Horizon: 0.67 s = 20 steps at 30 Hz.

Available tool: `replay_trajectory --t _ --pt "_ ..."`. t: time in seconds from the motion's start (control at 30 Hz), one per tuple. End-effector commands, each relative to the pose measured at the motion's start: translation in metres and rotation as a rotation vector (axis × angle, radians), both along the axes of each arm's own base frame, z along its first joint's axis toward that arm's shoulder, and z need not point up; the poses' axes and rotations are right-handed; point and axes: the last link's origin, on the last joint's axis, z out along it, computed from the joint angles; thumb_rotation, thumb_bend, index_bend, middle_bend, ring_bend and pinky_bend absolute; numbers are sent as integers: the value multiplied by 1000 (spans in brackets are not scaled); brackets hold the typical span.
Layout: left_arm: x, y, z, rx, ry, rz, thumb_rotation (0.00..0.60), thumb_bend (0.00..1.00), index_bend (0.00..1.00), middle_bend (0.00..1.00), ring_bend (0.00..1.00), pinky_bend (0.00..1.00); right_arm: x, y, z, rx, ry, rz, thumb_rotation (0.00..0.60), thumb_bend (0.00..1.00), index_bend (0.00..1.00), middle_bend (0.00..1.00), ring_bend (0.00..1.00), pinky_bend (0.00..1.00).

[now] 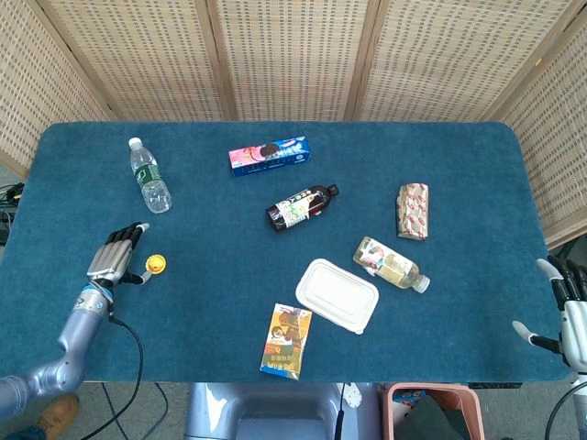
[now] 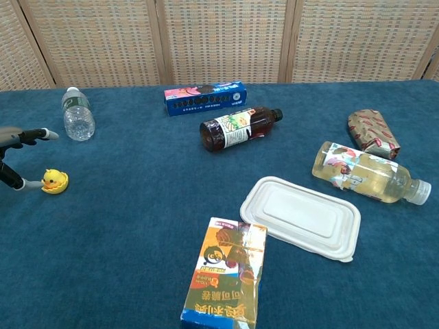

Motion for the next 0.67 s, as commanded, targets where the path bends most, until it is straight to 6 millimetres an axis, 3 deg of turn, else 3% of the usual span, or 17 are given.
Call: replay_trajectory --t 0.03,0.1,0.17,0.3,0.43,0.57,0.67 --pt "4 -2 7 21 -27 -10 600 188 0 0 0 0 0 0 0 0 -1 0 600 0 8 86 0 0" --pt "7 -6 19 55 -49 -28 600 62 0 0 0 0 0 0 0 1 -3 1 600 0 8 86 0 0" --pt "9 -14 37 103 -65 -54 600 3 0 0 0 0 0 0 0 3 -4 3 600 0 8 86 0 0" --pt "5 -43 77 207 -56 -102 600 0 0 0 0 0 1 1 0 2 -1 7 600 0 8 86 0 0" --pt "-4 -82 110 332 64 -154 600 0 0 0 0 0 1 1 -1 1 8 11 600 0 8 86 0 0" --pt "-5 -117 122 362 88 -145 600 0 0 0 0 0 2 1 -3 0 19 17 600 0 8 86 0 0" --pt "-3 -125 127 380 106 -168 600 0 0 0 0 0 3 1 -4 1 27 21 600 0 8 86 0 0"
